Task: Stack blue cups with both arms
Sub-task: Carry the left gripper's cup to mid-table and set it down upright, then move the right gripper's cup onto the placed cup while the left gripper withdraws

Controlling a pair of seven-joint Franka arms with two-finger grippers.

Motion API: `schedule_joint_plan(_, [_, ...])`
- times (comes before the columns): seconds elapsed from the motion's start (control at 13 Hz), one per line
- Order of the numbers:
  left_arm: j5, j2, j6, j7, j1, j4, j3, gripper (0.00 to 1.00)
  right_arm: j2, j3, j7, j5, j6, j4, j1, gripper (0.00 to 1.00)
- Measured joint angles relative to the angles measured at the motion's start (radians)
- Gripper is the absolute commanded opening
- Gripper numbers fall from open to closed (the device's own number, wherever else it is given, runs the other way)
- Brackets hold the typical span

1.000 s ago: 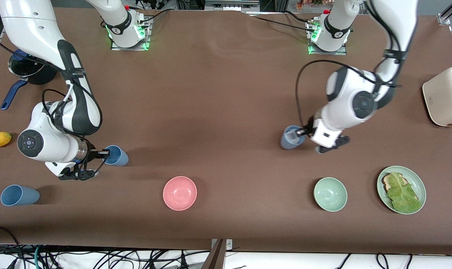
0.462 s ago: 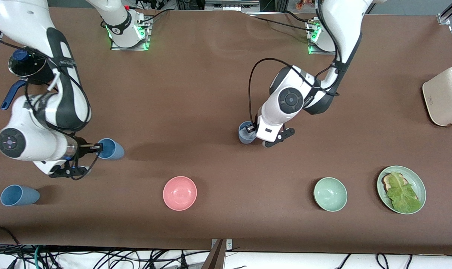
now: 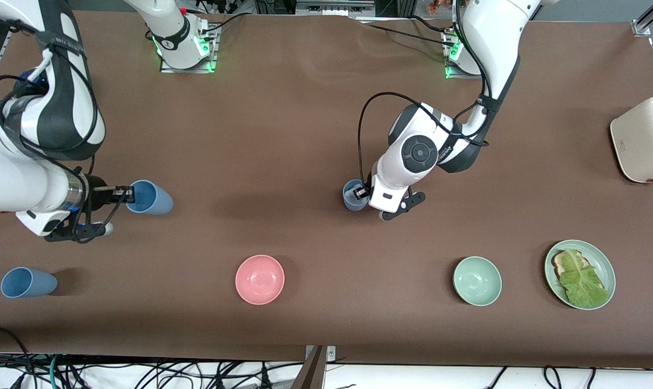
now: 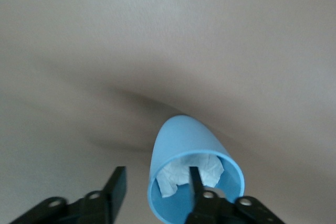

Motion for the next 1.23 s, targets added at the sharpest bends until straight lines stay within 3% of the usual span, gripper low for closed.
schedule_joint_plan(0.23, [0.037,-0.03,-0.19,0.083,0.067,0.093,0.01,1.0,-0.014,0.082,0.152,0.005,-0.006,0.001,0.001,0.0])
schedule_joint_plan(0.38, [0.037,-0.049,-0.337,0.216,0.149,0.161,0.012,1.0,-0.016,0.166,0.303,0.006,-0.005,0.002,0.003,0.0])
schedule_joint_plan(0.62, [0.037,-0.055,-0.459,0.492,0.302,0.183,0.017,1.0,-0.018,0.258,0.507,0.005,0.01,0.005,0.047,0.0])
schedule_joint_plan(1.0, [0.04,-0.063,-0.588,0.849,0.563,0.19,0.024,1.0,0.005,0.268,0.871,0.005,0.131,0.019,0.245,0.0])
schedule_joint_plan(1.23, [0.125,-0.1,-0.632,0.939,0.622,0.228,0.024,1.0,0.088,0.267,1.179,0.004,0.219,0.105,0.362,0.0])
